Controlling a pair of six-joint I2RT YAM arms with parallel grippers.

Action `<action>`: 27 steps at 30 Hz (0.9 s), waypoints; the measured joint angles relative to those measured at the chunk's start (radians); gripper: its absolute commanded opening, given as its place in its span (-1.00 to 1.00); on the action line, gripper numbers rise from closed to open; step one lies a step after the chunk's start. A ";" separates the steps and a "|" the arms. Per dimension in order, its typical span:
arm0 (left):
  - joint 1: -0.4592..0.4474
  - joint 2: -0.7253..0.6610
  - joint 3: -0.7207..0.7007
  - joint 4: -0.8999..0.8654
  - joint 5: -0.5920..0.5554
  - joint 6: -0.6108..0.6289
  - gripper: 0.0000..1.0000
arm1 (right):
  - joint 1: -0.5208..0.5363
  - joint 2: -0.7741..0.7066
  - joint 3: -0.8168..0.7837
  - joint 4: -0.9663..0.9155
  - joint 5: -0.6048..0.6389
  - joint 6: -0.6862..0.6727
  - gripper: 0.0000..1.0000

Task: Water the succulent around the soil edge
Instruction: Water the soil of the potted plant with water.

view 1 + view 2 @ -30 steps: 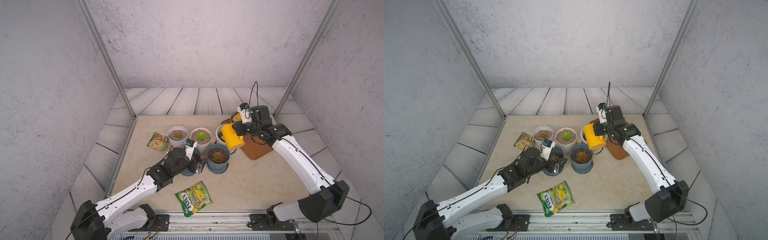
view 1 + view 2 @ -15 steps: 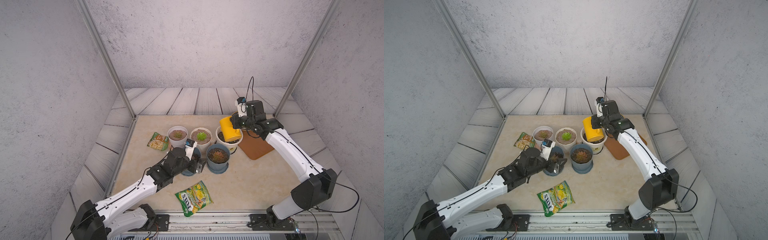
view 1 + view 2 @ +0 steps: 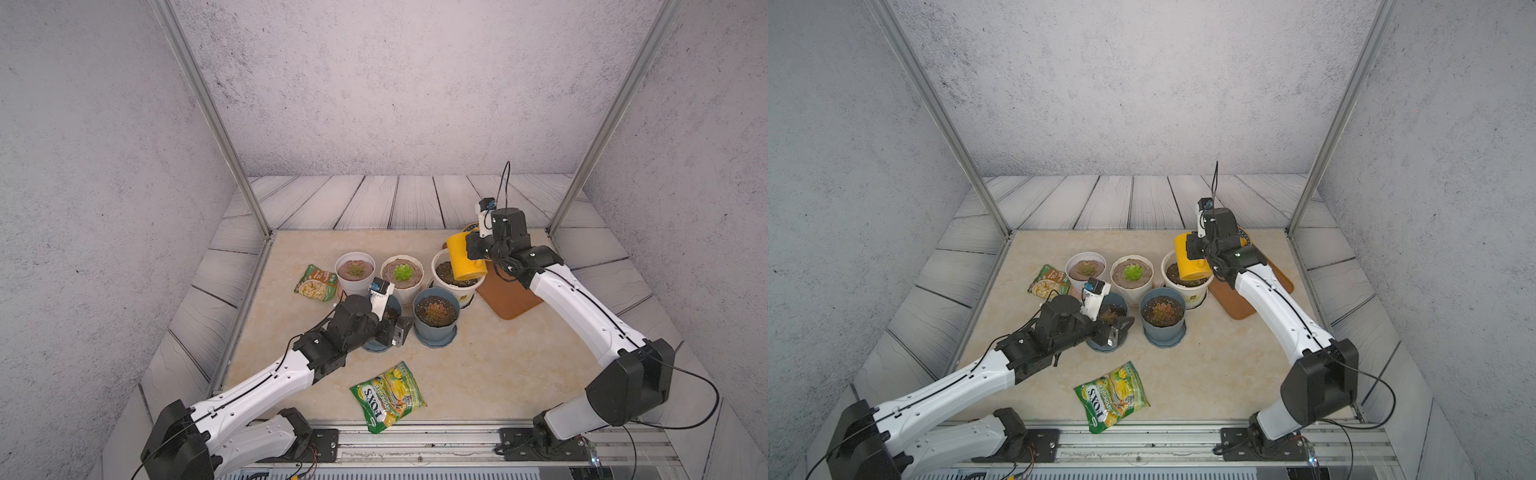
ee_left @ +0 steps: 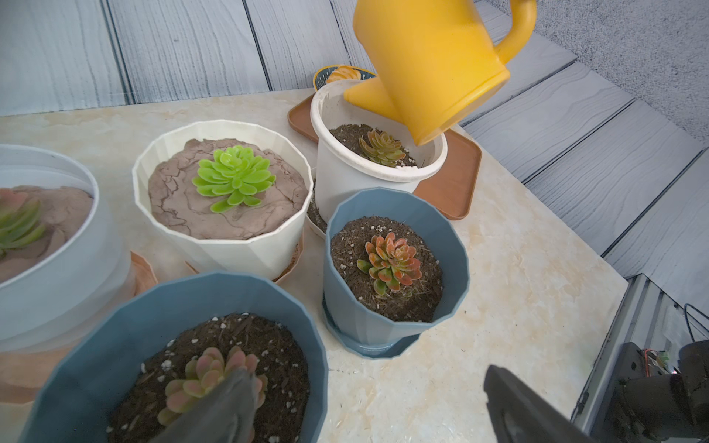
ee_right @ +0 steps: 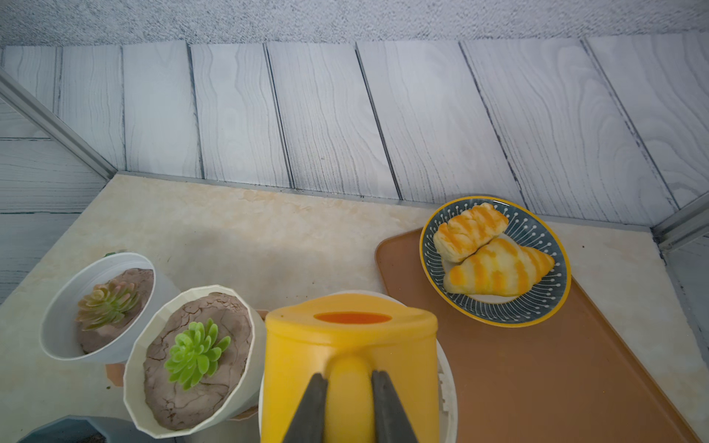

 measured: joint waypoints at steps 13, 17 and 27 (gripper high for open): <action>0.000 -0.027 0.000 -0.002 -0.001 -0.018 0.97 | 0.000 -0.647 -0.621 0.415 -0.089 -0.034 -1.00; 0.000 -0.050 0.002 -0.008 0.001 -0.048 0.98 | 0.000 -0.906 -0.809 0.538 -0.166 -0.039 -1.00; 0.001 -0.035 0.246 -0.054 0.090 -0.222 0.28 | -0.001 -1.330 -1.003 0.705 -0.289 -0.008 -1.00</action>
